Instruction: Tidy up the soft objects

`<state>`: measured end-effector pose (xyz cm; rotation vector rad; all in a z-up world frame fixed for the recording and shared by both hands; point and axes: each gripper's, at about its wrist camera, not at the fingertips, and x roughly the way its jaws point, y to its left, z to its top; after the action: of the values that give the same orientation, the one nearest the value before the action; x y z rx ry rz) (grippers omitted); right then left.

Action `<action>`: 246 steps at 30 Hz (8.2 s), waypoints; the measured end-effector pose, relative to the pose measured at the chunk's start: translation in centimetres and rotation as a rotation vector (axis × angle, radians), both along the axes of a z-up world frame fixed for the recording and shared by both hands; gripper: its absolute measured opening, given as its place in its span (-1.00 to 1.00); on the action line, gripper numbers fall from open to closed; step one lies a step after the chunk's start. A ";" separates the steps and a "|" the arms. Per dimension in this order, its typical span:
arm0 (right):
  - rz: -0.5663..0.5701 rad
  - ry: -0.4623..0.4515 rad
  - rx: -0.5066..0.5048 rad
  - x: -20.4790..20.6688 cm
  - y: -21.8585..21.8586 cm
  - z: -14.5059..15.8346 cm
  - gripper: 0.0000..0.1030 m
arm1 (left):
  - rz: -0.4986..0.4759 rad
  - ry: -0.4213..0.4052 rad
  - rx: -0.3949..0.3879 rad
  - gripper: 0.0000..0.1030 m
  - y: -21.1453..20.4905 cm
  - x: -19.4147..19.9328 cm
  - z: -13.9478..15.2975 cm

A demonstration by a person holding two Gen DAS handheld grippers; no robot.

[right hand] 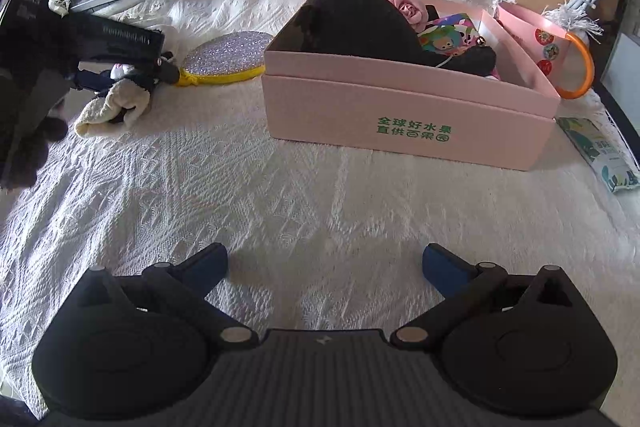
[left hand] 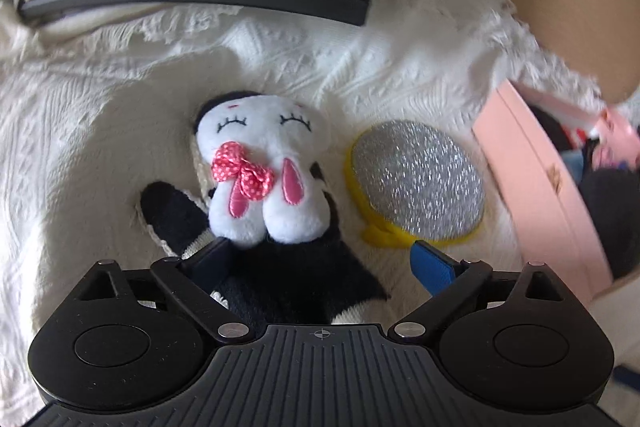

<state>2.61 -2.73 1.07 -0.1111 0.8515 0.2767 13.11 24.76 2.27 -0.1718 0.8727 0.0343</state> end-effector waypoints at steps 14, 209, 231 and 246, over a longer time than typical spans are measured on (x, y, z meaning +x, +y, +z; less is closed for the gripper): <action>0.077 -0.008 -0.009 0.1 -0.1 0.1 1.00 | 0.061 -0.111 -0.020 0.09 1.8 -2.6 -0.3; 0.229 -0.404 -0.411 12.4 -1.8 4.8 -0.68 | -0.414 -0.193 -0.107 0.13 -17.2 1.9 6.0; 0.147 -0.274 -0.070 6.9 -7.0 9.2 0.10 | -0.461 -0.237 -0.093 -0.08 -15.9 -0.5 8.2; -0.064 -0.124 0.035 14.0 -6.6 8.2 -0.42 | -0.518 -0.210 -0.012 -0.10 -17.5 1.0 5.6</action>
<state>16.65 -9.33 9.24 -0.0675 0.7253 0.2225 14.09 7.31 7.84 0.0434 0.6861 -0.4650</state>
